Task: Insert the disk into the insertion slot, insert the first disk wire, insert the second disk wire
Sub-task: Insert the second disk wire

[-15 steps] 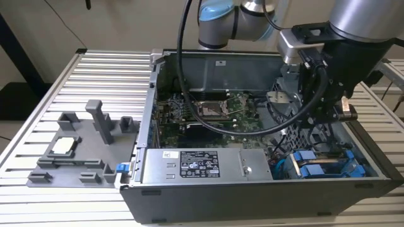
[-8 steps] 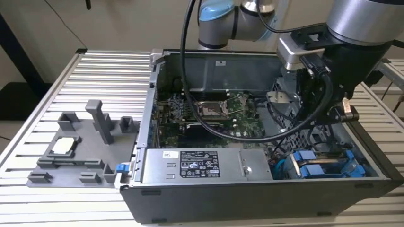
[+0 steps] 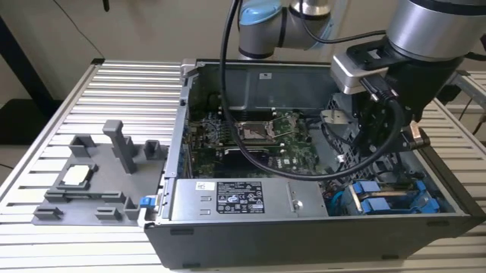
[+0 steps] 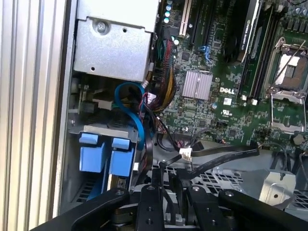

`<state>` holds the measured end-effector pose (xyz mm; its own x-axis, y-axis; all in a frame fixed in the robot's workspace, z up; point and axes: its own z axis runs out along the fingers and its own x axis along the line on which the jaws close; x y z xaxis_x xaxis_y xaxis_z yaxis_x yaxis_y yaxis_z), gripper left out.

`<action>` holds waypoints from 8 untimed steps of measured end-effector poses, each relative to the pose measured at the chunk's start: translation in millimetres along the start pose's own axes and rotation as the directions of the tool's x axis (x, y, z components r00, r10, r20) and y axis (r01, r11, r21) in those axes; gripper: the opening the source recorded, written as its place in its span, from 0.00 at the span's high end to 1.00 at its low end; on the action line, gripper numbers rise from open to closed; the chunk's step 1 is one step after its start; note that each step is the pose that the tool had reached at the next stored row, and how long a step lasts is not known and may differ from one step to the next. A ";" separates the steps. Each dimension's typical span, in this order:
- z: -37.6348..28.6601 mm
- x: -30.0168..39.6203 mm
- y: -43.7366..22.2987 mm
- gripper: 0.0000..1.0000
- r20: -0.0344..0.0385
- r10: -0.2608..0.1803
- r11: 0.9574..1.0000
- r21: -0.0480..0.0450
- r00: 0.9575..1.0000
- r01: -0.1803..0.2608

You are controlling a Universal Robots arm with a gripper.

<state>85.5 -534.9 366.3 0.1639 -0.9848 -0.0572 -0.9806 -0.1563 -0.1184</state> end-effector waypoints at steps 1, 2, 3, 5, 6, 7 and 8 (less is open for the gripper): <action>0.1 -0.4 0.8 0.73 0.001 0.000 1.000 0.001 1.000 0.000; 0.1 -0.8 1.3 0.73 0.001 0.000 1.000 0.001 1.000 0.000; 0.2 -1.0 1.7 0.73 0.002 0.001 1.000 0.001 1.000 -0.001; 0.4 -1.3 2.3 0.73 0.003 0.005 1.000 0.002 1.000 -0.005; 0.6 -1.3 2.5 0.73 0.004 0.011 1.000 0.003 1.000 -0.011; 0.8 -1.4 2.6 0.73 0.004 0.017 1.000 0.004 1.000 -0.017; 1.0 -1.4 2.7 0.73 0.003 0.025 1.000 0.005 1.000 -0.025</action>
<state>82.8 -533.8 365.0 0.1398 -0.9881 -0.0635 -0.9838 -0.1313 -0.1216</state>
